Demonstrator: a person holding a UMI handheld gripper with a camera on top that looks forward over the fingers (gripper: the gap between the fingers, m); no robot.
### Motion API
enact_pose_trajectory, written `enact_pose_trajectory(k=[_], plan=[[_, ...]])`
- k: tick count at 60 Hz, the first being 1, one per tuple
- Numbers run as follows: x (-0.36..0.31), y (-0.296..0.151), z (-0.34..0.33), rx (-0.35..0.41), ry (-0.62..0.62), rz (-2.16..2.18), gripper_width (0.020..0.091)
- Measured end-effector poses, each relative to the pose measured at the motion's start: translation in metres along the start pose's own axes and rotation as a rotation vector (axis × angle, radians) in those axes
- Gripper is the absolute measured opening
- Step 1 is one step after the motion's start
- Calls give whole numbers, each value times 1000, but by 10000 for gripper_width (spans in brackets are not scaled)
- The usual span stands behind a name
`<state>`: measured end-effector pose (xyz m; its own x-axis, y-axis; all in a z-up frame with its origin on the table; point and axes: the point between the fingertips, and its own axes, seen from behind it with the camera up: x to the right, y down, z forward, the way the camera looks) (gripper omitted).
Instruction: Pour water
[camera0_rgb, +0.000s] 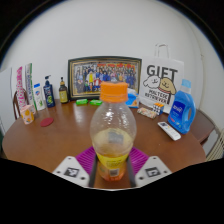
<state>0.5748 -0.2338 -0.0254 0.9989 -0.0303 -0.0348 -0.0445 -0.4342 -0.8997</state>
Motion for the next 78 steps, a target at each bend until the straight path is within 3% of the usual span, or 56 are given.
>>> enact_pose_trajectory(k=[1, 7, 8, 10, 11, 14, 25, 37, 45, 59, 65, 78], plan=[[0, -1, 1, 6, 0, 3, 431], [-1, -4, 4, 20, -12, -1, 396], [-1, -5, 4, 24, -14, -2, 352], [0, -5, 4, 19, -11, -3, 348], [0, -5, 5, 19, -12, -4, 302], [1, -5, 5, 14, -5, -18, 267], [2, -22, 4, 20, 26, -105, 266], [-19, -101, 4, 84, 105, -259, 266], [-61, -173, 6, 132, 181, -457, 265], [-207, -271, 37, 172, 298, -951, 264], [-277, -283, 60, 206, 318, -1218, 264], [-387, -255, 118, 144, 378, -1755, 265]])
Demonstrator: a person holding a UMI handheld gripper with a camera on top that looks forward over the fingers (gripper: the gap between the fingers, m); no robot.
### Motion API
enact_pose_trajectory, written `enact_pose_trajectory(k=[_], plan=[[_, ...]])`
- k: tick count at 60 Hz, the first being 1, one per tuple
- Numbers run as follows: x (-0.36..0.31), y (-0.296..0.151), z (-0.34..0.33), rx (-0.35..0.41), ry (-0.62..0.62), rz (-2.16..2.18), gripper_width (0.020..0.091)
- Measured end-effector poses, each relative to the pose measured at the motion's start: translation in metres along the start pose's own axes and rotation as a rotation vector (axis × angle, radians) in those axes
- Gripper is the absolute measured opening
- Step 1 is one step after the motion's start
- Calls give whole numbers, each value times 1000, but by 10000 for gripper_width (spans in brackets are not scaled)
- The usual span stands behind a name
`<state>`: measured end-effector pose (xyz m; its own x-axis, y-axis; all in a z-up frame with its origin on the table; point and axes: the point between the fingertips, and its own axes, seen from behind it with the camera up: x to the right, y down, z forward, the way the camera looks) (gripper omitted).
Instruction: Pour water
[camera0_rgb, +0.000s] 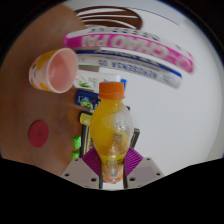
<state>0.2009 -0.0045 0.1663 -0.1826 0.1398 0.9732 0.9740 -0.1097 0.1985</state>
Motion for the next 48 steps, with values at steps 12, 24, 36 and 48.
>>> enact_pose_trajectory(k=[12, 24, 36, 48], plan=[[-16, -48, 16, -11, 38, -336, 267], [-23, -50, 18, 6, -21, -238, 264], [-12, -29, 4, 52, -123, 265, 264], [-16, -15, -9, 105, -297, 989, 265]])
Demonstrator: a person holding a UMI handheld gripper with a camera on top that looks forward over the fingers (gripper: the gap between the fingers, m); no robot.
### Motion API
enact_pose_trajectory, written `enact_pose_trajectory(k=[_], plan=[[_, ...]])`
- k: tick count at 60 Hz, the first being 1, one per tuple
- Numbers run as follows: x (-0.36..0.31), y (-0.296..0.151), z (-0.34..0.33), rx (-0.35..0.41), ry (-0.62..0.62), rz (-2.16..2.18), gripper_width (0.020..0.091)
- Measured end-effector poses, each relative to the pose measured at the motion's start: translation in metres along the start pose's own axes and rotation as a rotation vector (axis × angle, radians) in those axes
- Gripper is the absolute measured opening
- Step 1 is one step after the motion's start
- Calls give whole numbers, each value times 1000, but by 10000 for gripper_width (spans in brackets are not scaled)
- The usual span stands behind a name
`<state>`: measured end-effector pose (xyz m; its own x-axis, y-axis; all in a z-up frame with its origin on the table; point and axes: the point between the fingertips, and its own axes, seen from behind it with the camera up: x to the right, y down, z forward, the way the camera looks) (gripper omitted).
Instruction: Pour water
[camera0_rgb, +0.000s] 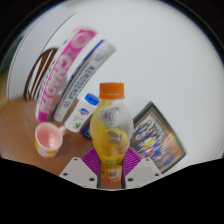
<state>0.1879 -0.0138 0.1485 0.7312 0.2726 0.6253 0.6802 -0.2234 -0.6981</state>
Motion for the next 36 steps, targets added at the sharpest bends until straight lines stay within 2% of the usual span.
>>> enact_pose_trajectory(k=[13, 33, 36], plan=[[-36, 37, 18, 31, -187, 501, 265], [-83, 108, 58, 1, -218, 652, 277], [-79, 108, 57, 36, -198, 676, 273]])
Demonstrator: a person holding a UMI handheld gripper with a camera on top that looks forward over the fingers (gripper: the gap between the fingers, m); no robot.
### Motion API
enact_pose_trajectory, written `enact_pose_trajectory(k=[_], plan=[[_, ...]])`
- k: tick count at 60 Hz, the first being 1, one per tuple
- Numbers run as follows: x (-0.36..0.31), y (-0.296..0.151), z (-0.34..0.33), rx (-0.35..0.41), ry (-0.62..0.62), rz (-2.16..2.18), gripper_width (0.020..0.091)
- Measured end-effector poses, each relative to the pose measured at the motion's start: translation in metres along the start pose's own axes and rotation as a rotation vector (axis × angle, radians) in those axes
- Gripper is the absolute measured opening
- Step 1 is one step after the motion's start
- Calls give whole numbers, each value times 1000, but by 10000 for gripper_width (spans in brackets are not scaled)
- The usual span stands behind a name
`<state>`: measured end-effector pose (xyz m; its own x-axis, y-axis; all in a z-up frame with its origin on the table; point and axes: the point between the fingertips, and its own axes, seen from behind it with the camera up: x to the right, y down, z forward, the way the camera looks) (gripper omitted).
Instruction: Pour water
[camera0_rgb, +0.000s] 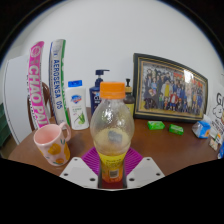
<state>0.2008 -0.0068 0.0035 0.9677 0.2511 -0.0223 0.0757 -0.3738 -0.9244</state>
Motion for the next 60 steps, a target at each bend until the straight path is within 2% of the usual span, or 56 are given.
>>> enact_pose_trajectory(k=[6, 9, 10, 11, 13, 19, 20, 21, 25, 38, 49, 60], plan=[[3, 0, -2, 35, 4, 23, 330], [3, 1, -3, 25, 12, 40, 396], [3, 1, -2, 20, 14, 44, 438], [4, 2, -2, 13, 16, 47, 445], [4, 5, -2, -13, 22, 53, 523], [4, 22, -10, -113, 40, 72, 871], [6, 23, -13, -123, 49, 74, 833], [7, 24, -17, -131, 60, 75, 824], [9, 23, -40, -156, 101, 73, 867], [-18, 6, -157, -246, 194, 85, 855], [-57, -7, -249, -270, 252, 77, 851], [-85, -13, -292, -263, 274, 70, 851]])
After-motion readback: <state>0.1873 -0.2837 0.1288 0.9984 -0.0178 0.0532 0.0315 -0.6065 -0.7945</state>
